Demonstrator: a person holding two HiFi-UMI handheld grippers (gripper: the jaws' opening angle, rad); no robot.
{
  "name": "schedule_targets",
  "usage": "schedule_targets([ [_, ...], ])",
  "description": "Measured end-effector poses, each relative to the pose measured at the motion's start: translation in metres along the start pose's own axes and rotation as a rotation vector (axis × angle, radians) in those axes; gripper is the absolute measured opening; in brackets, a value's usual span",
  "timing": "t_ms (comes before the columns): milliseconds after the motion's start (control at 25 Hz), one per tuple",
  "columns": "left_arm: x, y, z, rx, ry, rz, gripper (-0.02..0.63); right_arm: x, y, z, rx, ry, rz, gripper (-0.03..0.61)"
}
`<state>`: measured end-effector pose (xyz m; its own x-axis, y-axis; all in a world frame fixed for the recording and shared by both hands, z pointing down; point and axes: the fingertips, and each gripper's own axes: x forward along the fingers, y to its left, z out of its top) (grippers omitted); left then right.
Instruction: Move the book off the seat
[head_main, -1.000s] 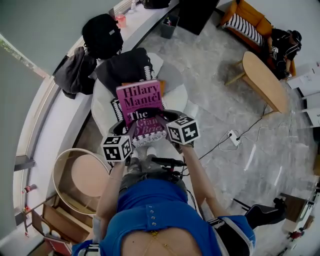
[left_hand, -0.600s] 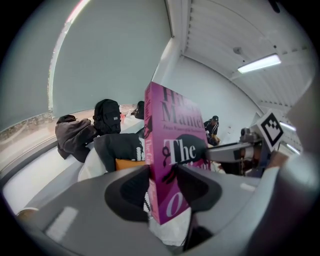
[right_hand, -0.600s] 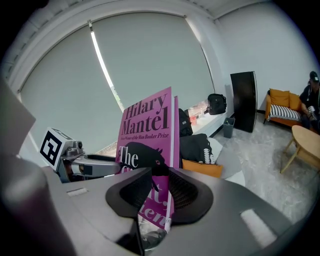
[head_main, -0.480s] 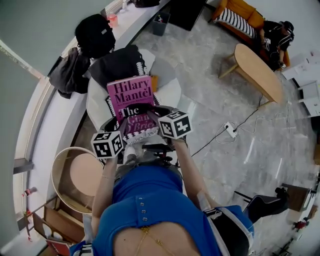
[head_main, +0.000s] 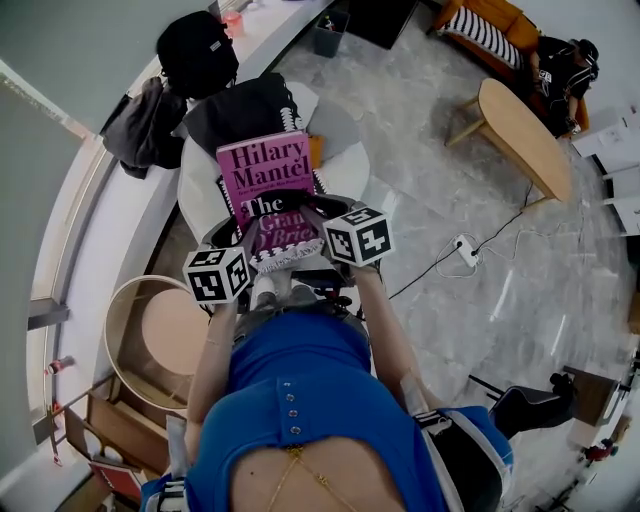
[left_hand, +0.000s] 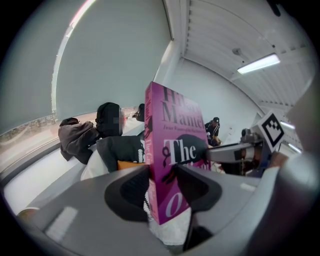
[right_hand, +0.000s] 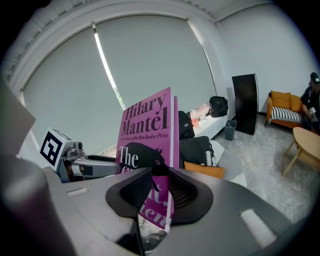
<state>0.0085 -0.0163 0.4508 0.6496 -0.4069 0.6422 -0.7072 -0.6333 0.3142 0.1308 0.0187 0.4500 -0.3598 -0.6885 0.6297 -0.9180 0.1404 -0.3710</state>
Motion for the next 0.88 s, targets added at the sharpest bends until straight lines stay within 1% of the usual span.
schedule_targets([
  [560, 0.0005, -0.0008, -0.0021, -0.019, 0.006, -0.005, 0.17, -0.0013, -0.0002, -0.0006, 0.002, 0.001, -0.004, 0.103],
  [880, 0.0045, 0.0, -0.0022, -0.012, 0.016, -0.022, 0.171, -0.0004, -0.0021, -0.0017, 0.016, -0.003, -0.015, 0.101],
])
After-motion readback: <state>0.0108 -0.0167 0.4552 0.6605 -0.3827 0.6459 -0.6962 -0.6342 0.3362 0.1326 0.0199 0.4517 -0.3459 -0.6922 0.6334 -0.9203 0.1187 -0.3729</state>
